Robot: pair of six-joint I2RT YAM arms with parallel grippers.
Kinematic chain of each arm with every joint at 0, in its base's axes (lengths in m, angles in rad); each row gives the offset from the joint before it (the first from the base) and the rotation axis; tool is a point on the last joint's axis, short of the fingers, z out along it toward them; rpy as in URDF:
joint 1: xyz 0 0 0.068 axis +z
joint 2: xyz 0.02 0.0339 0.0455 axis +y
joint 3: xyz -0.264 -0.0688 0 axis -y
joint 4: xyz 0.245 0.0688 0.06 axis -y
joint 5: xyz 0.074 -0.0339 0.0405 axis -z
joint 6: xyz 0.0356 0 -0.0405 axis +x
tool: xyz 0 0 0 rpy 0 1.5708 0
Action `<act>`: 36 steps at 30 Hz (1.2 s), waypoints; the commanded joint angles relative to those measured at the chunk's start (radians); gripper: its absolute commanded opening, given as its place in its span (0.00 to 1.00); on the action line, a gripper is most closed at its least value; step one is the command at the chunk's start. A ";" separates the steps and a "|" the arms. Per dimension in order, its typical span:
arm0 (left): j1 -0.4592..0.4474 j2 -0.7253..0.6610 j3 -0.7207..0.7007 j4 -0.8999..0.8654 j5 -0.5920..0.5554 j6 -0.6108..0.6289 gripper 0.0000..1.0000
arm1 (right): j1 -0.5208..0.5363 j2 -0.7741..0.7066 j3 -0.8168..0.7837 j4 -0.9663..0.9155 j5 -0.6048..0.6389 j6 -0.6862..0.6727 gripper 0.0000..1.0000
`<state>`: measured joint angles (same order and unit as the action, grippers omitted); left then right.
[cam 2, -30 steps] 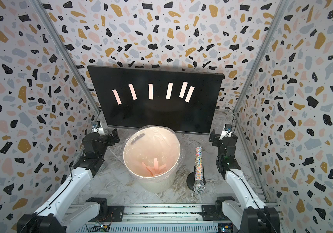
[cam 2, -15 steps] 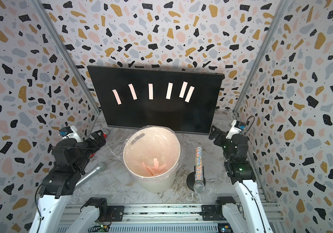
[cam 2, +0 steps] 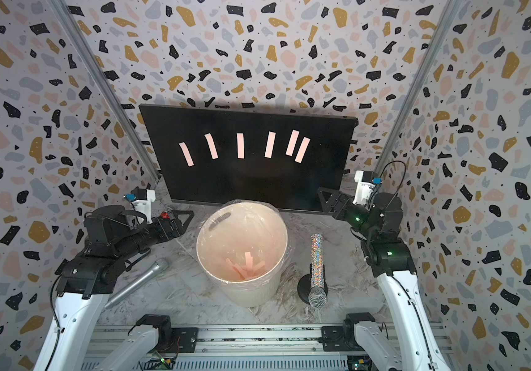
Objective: Remove the sticky note from the monitor
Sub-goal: Tear off the sticky note from the monitor.
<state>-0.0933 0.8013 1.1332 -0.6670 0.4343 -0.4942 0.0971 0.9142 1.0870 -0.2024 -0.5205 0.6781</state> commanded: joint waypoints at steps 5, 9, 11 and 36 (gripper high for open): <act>-0.006 -0.011 -0.021 0.098 0.195 -0.022 0.99 | 0.007 0.129 0.137 0.074 -0.200 0.090 0.74; -0.009 -0.013 -0.020 0.108 0.234 -0.029 0.99 | 0.007 0.181 0.170 0.124 -0.213 0.127 0.70; -0.011 -0.011 -0.021 0.112 0.251 -0.032 0.99 | 0.008 0.208 0.185 0.147 -0.216 0.144 0.67; -0.038 -0.016 -0.023 0.124 0.310 -0.035 0.99 | 0.096 0.430 0.334 0.303 -0.125 0.235 0.58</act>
<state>-0.1249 0.7902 1.1038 -0.5972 0.7223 -0.5217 0.1879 1.3384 1.3781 0.0544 -0.6727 0.8852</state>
